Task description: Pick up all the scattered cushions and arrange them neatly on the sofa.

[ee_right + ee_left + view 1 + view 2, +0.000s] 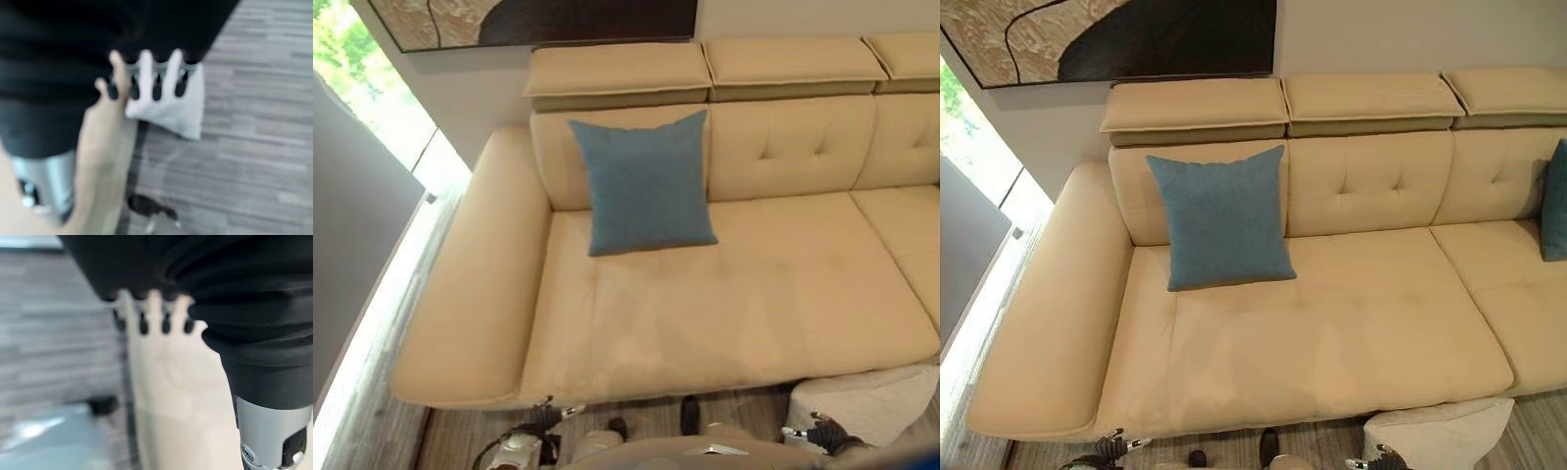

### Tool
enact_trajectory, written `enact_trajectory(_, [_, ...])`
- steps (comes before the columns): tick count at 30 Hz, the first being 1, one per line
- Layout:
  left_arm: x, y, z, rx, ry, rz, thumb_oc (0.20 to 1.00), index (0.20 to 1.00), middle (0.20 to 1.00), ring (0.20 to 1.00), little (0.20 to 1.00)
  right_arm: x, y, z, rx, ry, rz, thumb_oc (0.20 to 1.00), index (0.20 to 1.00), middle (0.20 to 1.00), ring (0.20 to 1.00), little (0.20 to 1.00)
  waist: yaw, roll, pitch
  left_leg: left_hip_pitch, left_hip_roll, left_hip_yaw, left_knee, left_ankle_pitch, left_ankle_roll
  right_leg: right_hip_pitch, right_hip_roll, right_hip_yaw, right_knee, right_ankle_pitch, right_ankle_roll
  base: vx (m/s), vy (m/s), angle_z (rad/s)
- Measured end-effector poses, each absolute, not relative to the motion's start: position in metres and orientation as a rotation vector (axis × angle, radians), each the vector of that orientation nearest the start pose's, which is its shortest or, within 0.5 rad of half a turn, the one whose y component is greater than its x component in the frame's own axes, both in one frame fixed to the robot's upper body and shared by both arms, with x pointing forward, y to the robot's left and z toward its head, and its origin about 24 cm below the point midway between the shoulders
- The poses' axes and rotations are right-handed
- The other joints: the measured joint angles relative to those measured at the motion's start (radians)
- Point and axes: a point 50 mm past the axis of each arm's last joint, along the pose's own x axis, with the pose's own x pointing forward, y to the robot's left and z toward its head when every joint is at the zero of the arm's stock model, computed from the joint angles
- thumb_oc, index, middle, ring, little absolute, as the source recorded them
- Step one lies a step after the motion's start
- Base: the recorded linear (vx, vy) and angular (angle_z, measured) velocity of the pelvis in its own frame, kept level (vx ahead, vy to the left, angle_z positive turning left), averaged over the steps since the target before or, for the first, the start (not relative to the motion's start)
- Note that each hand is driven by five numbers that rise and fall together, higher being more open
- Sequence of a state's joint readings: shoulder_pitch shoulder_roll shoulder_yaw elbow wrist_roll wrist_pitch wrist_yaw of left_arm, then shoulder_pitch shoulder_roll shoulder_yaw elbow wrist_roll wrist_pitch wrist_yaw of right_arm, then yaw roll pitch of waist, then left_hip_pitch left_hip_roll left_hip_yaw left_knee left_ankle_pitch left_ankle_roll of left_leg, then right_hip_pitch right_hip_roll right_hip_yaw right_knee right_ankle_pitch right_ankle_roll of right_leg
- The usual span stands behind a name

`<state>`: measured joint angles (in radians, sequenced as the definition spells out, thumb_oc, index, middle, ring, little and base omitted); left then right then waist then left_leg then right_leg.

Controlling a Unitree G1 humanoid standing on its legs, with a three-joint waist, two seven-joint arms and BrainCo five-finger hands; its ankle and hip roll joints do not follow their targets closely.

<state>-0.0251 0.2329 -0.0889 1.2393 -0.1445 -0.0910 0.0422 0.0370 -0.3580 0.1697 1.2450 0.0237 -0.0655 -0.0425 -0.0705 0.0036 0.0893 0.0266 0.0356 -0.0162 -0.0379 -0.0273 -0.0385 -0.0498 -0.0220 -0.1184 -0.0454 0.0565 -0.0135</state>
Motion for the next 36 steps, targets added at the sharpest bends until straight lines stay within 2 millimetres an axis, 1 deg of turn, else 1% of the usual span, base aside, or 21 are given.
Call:
enact_trajectory(4, [0.112, 0.239, -0.154, 0.190, 1.099, 0.166, 1.000, 1.000, 1.000, 1.000, 1.000, 0.092, -0.277, -0.148, -0.424, 1.192, -0.108, 1.000, 1.000, 1.000, 1.000, 1.000, 0.012, -0.018, 0.008, 0.008, -0.053, 0.067, -0.047, 0.033, 0.047, -0.077, -0.043, 0.072, 0.047, 0.019, 0.055, -0.16, 0.149, -0.46])
enact_trajectory(5, [0.112, 0.241, -0.153, 0.193, 1.098, 0.167, 1.000, 1.000, 1.000, 1.000, 1.000, 0.095, -0.276, -0.147, -0.425, 1.182, -0.105, 1.000, 1.000, 1.000, 1.000, 1.000, 0.013, -0.021, 0.012, 0.007, -0.059, 0.079, -0.048, 0.036, 0.051, -0.082, -0.051, 0.078, 0.047, 0.023, 0.066, -0.30, 0.108, -0.71])
enact_trajectory(7, [0.113, 0.254, -0.149, 0.224, 1.094, 0.187, 1.000, 1.000, 1.000, 1.000, 1.000, 0.106, -0.261, -0.150, -0.416, 1.166, -0.067, 1.000, 1.000, 1.000, 1.000, 1.000, 0.033, -0.058, 0.036, 0.004, -0.077, 0.148, -0.043, 0.044, 0.073, -0.117, -0.091, 0.048, 0.062, 0.025, 0.120, -0.32, 0.090, -0.68])
enact_trajectory(9, [0.113, 0.259, -0.148, 0.239, 1.093, 0.195, 1.000, 1.000, 1.000, 1.000, 1.000, 0.111, -0.252, -0.151, -0.425, 1.156, -0.029, 1.000, 1.000, 1.000, 1.000, 1.000, 0.054, -0.045, 0.055, -0.012, -0.058, 0.171, -0.035, 0.051, 0.106, -0.154, -0.113, -0.033, 0.177, -0.018, 0.148, -0.15, 0.044, -0.36])
enact_trajectory(11, [0.110, 0.259, -0.148, 0.239, 1.099, 0.194, 1.000, 1.000, 1.000, 1.000, 1.000, 0.108, -0.251, -0.153, -0.437, 1.173, -0.015, 1.000, 1.000, 1.000, 1.000, 1.000, 0.069, -0.018, 0.068, -0.004, -0.028, 0.172, -0.029, 0.046, 0.120, -0.164, -0.122, -0.062, 0.399, -0.098, 0.150, -0.08, -0.017, -0.14])
enact_trajectory(13, [0.104, 0.262, -0.149, 0.245, 1.115, 0.203, 1.000, 1.000, 1.000, 1.000, 1.000, 0.112, -0.250, -0.152, -0.439, 1.164, -0.015, 1.000, 1.000, 1.000, 1.000, 1.000, 0.084, -0.015, 0.062, -0.012, -0.017, 0.180, -0.030, 0.050, 0.122, -0.114, -0.126, -0.056, 0.430, -0.145, 0.171, -0.09, -0.054, -0.17])
enact_trajectory(15, [0.097, 0.263, -0.151, 0.241, 1.133, 0.210, 1.000, 1.000, 1.000, 1.000, 1.000, 0.114, -0.250, -0.152, -0.440, 1.157, -0.013, 1.000, 1.000, 1.000, 1.000, 1.000, 0.098, -0.015, 0.059, -0.012, -0.008, 0.190, -0.031, 0.051, 0.112, -0.078, -0.123, -0.056, 0.424, -0.186, 0.165, -0.09, -0.100, -0.27])
enact_trajectory(17, [0.083, 0.261, -0.155, 0.237, 1.178, 0.209, 1.000, 1.000, 1.000, 1.000, 1.000, 0.114, -0.249, -0.152, -0.445, 1.156, -0.004, 1.000, 1.000, 1.000, 1.000, 1.000, 0.122, -0.022, 0.043, -0.010, 0.011, 0.222, -0.030, 0.065, 0.091, -0.014, -0.123, -0.079, 0.395, -0.243, 0.160, -0.11, -0.167, -0.33])
enact_trajectory(18, [0.081, 0.261, -0.155, 0.238, 1.178, 0.209, 1.000, 1.000, 1.000, 1.000, 1.000, 0.113, -0.245, -0.153, -0.449, 1.159, 0.014, 1.000, 1.000, 1.000, 1.000, 1.000, 0.143, -0.036, 0.024, -0.018, 0.015, 0.226, -0.030, 0.076, 0.066, 0.020, -0.112, -0.090, 0.293, -0.236, 0.159, -0.17, -0.244, -0.37])
enact_trajectory(19, [0.075, 0.263, -0.156, 0.240, 1.196, 0.221, 1.000, 1.000, 1.000, 1.000, 1.000, 0.115, -0.240, -0.154, -0.441, 1.146, 0.023, 1.000, 1.000, 1.000, 1.000, 1.000, 0.137, -0.053, 0.006, -0.042, 0.021, 0.220, -0.028, 0.089, 0.036, 0.066, -0.079, -0.083, 0.155, -0.230, 0.091, -0.12, -0.163, -0.26])
enact_trajectory(20, [0.075, 0.263, -0.156, 0.240, 1.196, 0.221, 1.000, 1.000, 1.000, 1.000, 1.000, 0.115, -0.240, -0.154, -0.441, 1.146, 0.023, 1.000, 1.000, 1.000, 1.000, 1.000, 0.137, -0.053, 0.006, -0.042, 0.021, 0.220, -0.028, 0.089, 0.036, 0.066, -0.079, -0.083, 0.155, -0.230, 0.091, -0.16, -0.159, 0.13])
enact_trajectory(21, [0.081, 0.255, -0.157, 0.231, 1.188, 0.198, 1.000, 1.000, 1.000, 1.000, 1.000, 0.111, -0.241, -0.155, -0.442, 1.157, 0.022, 1.000, 1.000, 1.000, 1.000, 1.000, 0.135, -0.059, -0.004, -0.089, 0.068, 0.161, 0.014, 0.121, -0.002, 0.102, -0.021, -0.096, 0.051, -0.163, 0.046, -0.34, -0.149, 0.23])
enact_trajectory(22, [0.082, 0.252, -0.158, 0.234, 1.186, 0.183, 1.000, 1.000, 1.000, 1.000, 1.000, 0.099, -0.247, -0.156, -0.449, 1.187, 0.007, 1.000, 1.000, 1.000, 1.000, 1.000, 0.129, -0.058, -0.008, -0.125, 0.095, 0.122, 0.062, 0.144, -0.038, 0.098, 0.014, -0.105, 0.054, -0.154, 0.032, -0.41, -0.170, 0.54])
enact_trajectory(23, [0.095, 0.250, -0.155, 0.247, 1.156, 0.166, 1.000, 1.000, 1.000, 1.000, 1.000, 0.099, -0.248, -0.155, -0.446, 1.178, 0.001, 1.000, 1.000, 1.000, 1.000, 1.000, 0.113, -0.069, -0.004, -0.200, 0.097, 0.065, 0.121, 0.177, -0.088, 0.048, 0.006, -0.116, 0.086, -0.154, 0.032, -0.39, -0.128, 0.37])
enact_trajectory(24, [0.108, 0.251, -0.152, 0.263, 1.127, 0.154, 1.000, 1.000, 1.000, 1.000, 1.000, 0.102, -0.245, -0.155, -0.447, 1.171, 0.006, 1.000, 1.000, 1.000, 1.000, 1.000, 0.117, -0.111, 0.011, -0.225, 0.072, 0.026, 0.131, 0.213, -0.128, 0.025, -0.011, -0.104, 0.085, -0.153, -0.001, -0.20, -0.010, -0.14])
enact_trajectory(25, [0.111, 0.246, -0.152, 0.252, 1.123, 0.146, 1.000, 1.000, 1.000, 1.000, 1.000, 0.111, -0.246, -0.153, -0.463, 1.150, 0.013, 1.000, 1.000, 1.000, 1.000, 1.000, 0.110, -0.144, 0.024, -0.206, 0.010, -0.055, 0.241, 0.103, -0.114, 0.021, -0.026, -0.071, 0.058, -0.112, -0.033, -0.18, 0.060, -0.72])
enact_trajectory(26, [0.110, 0.241, -0.154, 0.239, 1.129, 0.141, 1.000, 1.000, 1.000, 1.000, 1.000, 0.111, -0.249, -0.152, -0.466, 1.152, 0.002, 1.000, 1.000, 1.000, 1.000, 1.000, 0.078, -0.139, 0.024, -0.139, -0.022, -0.083, 0.302, -0.008, -0.090, 0.026, -0.014, -0.033, 0.052, -0.093, -0.039, -0.15, 0.111, -0.87])
enact_trajectory(28, [0.115, 0.237, -0.154, 0.232, 1.119, 0.131, 1.000, 1.000, 1.000, 1.000, 1.000, 0.108, -0.251, -0.153, -0.468, 1.167, -0.001, 1.000, 1.000, 1.000, 1.000, 1.000, 0.058, -0.117, 0.031, -0.063, -0.030, -0.165, 0.277, -0.071, -0.079, 0.021, 0.007, 0.006, 0.043, -0.067, -0.034, -0.09, 0.146, -0.64])
enact_trajectory(32, [0.129, 0.229, -0.152, 0.222, 1.085, 0.112, 1.000, 1.000, 1.000, 1.000, 1.000, 0.099, -0.257, -0.153, -0.472, 1.195, -0.014, 1.000, 1.000, 1.000, 1.000, 1.000, 0.022, -0.055, 0.011, -0.016, -0.012, -0.132, 0.116, -0.083, -0.037, -0.015, 0.018, 0.020, 0.021, -0.021, -0.009, -0.12, 0.175, -0.19])
enact_trajectory(33, [0.131, 0.225, -0.152, 0.225, 1.082, 0.097, 1.000, 1.000, 1.000, 1.000, 1.000, 0.097, -0.261, -0.153, -0.476, 1.202, -0.024, 1.000, 1.000, 1.000, 1.000, 1.000, 0.016, -0.035, 0.007, -0.003, -0.011, -0.111, 0.065, -0.076, 0.010, -0.033, 0.015, 0.024, 0.025, -0.006, 0.004, -0.21, 0.192, -0.21])
enact_trajectory(36, [0.133, 0.223, -0.152, 0.240, 1.078, 0.078, 1.000, 1.000, 1.000, 1.000, 1.000, 0.102, -0.260, -0.152, -0.474, 1.186, -0.024, 1.000, 1.000, 1.000, 1.000, 1.000, 0.014, -0.039, 0.008, 0.007, -0.062, -0.054, 0.007, -0.021, 0.052, -0.093, -0.023, 0.086, 0.051, 0.034, 0.051, -0.25, 0.191, -0.69])
